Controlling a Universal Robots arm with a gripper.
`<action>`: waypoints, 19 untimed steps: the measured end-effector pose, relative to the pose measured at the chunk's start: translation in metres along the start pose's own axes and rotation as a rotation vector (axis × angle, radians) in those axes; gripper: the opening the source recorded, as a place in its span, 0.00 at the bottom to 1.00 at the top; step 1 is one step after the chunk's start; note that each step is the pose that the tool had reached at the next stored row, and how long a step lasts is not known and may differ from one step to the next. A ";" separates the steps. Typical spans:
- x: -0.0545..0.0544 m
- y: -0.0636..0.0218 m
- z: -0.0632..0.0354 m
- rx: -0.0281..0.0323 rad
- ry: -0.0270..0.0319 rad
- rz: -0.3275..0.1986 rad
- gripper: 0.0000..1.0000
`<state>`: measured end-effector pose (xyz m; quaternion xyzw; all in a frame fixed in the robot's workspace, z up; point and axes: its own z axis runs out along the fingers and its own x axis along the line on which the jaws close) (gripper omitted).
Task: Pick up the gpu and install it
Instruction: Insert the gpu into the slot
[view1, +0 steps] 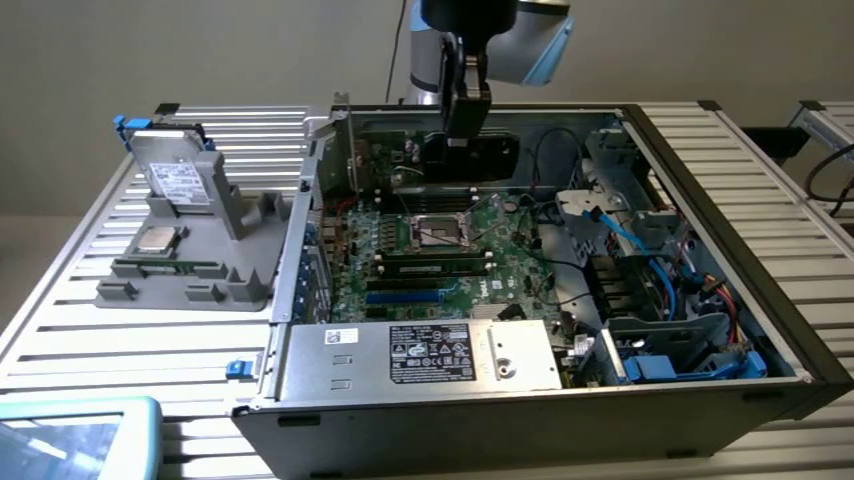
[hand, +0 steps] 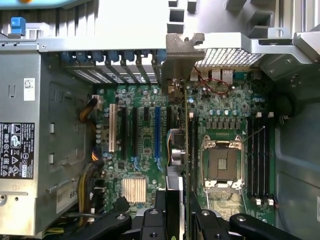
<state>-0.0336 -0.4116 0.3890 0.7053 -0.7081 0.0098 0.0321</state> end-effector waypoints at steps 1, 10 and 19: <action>0.000 0.0004 0.0019 0.0000 0.0000 0.000 0.27; 0.004 0.0051 0.0119 0.0001 0.0009 0.000 0.27; 0.008 0.0067 0.0207 -0.0011 0.0122 0.001 0.27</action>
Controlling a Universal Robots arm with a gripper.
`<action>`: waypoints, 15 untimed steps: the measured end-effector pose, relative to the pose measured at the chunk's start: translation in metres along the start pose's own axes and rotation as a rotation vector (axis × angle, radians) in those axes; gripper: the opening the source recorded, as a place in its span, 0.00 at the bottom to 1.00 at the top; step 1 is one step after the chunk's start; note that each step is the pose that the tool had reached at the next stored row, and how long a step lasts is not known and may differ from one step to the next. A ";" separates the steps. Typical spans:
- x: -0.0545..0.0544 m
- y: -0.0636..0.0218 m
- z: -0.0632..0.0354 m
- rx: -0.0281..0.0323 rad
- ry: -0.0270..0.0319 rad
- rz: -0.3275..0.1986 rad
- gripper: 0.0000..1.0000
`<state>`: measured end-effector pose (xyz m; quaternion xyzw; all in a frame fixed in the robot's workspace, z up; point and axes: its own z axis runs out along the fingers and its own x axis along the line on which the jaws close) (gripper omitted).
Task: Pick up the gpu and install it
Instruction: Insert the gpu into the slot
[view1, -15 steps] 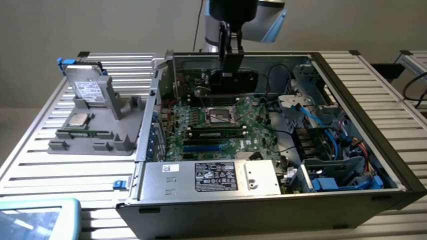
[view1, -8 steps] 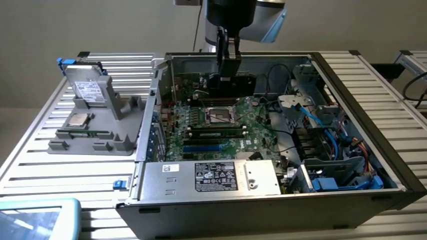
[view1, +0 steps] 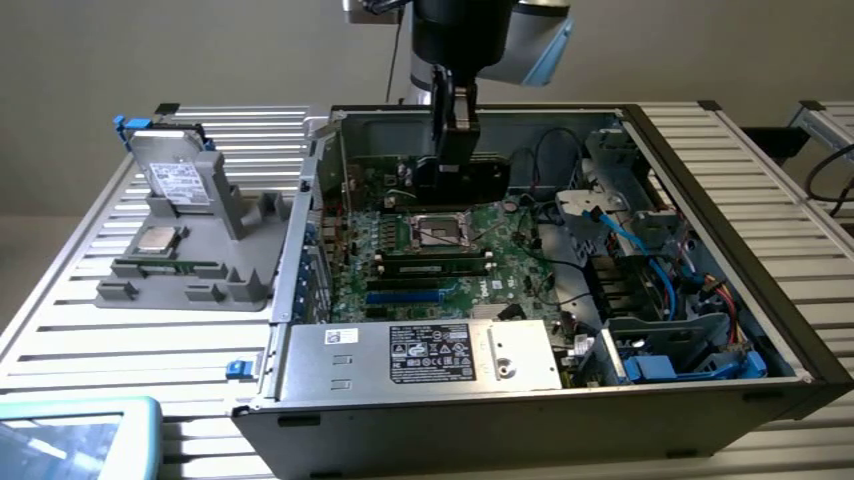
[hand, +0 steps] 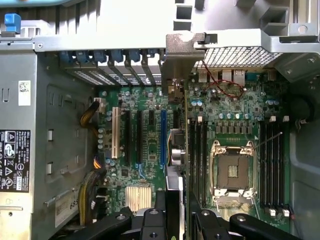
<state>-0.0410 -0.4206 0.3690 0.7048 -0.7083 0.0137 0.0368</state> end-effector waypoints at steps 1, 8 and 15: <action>0.001 0.0004 0.0008 -0.0007 0.0002 0.000 0.27; 0.003 0.0025 0.0121 -0.0024 0.0006 0.000 0.27; 0.010 0.0043 0.0255 -0.0027 0.0006 0.001 0.27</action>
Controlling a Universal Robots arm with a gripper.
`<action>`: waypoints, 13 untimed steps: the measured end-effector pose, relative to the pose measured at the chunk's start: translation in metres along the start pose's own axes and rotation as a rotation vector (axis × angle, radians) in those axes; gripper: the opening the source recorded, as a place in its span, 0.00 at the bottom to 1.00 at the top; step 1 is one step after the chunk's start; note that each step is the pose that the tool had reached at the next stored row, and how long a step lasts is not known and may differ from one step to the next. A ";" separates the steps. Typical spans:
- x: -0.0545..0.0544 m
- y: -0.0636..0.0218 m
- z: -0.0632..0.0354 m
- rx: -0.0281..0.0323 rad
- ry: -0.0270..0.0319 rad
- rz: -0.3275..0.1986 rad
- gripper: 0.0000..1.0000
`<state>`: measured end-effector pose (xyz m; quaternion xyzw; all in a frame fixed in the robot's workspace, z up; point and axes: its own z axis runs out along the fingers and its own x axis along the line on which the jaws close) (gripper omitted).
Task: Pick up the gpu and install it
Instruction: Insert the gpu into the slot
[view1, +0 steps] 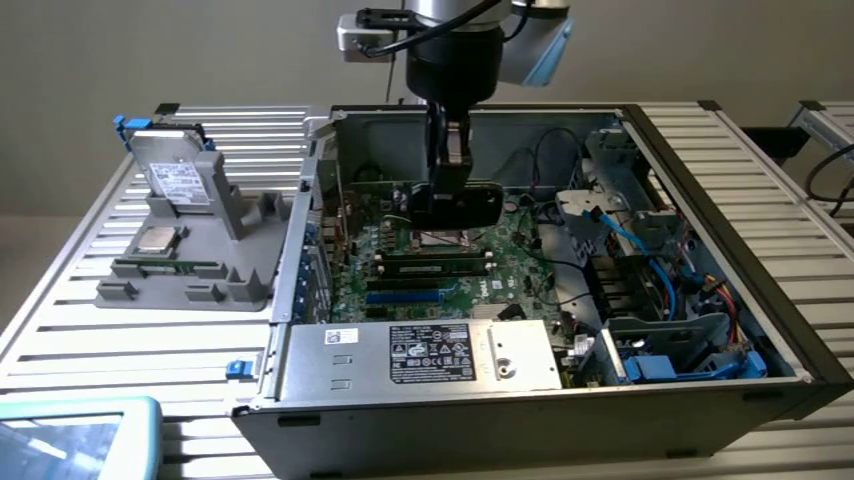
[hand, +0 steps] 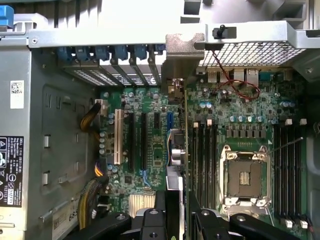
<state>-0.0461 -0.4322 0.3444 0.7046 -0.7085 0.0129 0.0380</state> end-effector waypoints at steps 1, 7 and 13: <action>0.001 0.0007 0.0019 -0.0001 0.0000 0.000 0.27; 0.006 0.0030 0.0133 -0.0002 -0.0001 0.003 0.27; 0.007 0.0034 0.0243 -0.0016 -0.0004 0.013 0.27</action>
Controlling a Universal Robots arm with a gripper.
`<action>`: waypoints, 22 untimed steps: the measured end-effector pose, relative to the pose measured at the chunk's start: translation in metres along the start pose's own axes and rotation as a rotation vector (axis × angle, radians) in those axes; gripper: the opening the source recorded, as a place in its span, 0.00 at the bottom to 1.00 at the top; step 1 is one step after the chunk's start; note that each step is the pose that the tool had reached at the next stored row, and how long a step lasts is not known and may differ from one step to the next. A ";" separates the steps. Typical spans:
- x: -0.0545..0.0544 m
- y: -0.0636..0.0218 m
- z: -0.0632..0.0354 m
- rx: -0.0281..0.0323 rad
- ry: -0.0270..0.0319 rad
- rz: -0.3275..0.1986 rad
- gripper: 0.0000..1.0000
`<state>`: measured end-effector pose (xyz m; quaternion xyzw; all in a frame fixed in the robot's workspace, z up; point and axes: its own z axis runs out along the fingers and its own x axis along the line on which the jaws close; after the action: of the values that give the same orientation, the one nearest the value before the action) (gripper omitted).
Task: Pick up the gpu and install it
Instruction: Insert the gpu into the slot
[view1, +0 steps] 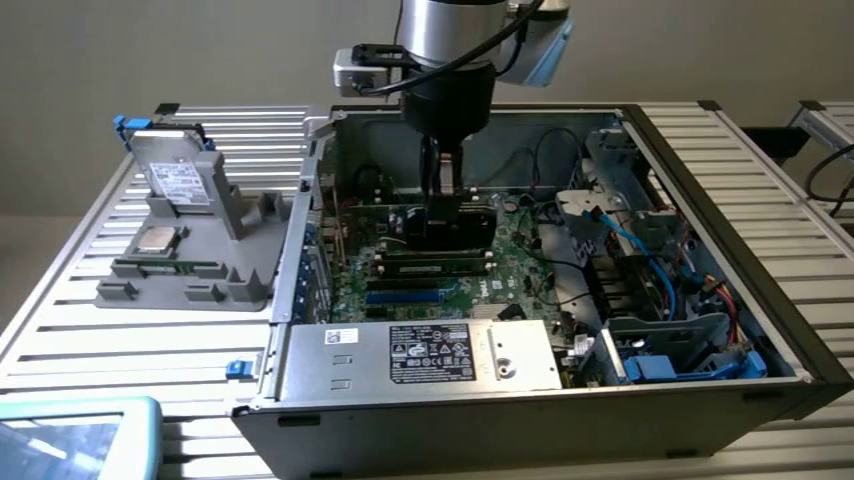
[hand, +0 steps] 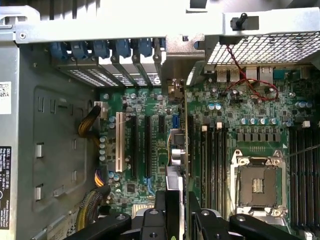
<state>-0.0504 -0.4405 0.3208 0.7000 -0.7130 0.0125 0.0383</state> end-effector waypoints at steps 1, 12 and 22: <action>0.000 0.0000 0.0019 -0.0004 -0.0001 0.001 0.27; 0.001 0.0009 0.0168 -0.0008 -0.0010 0.001 0.27; 0.002 0.0038 0.0281 -0.0002 -0.0056 0.001 0.27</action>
<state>-0.0552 -0.4443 0.2931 0.6996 -0.7135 0.0105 0.0364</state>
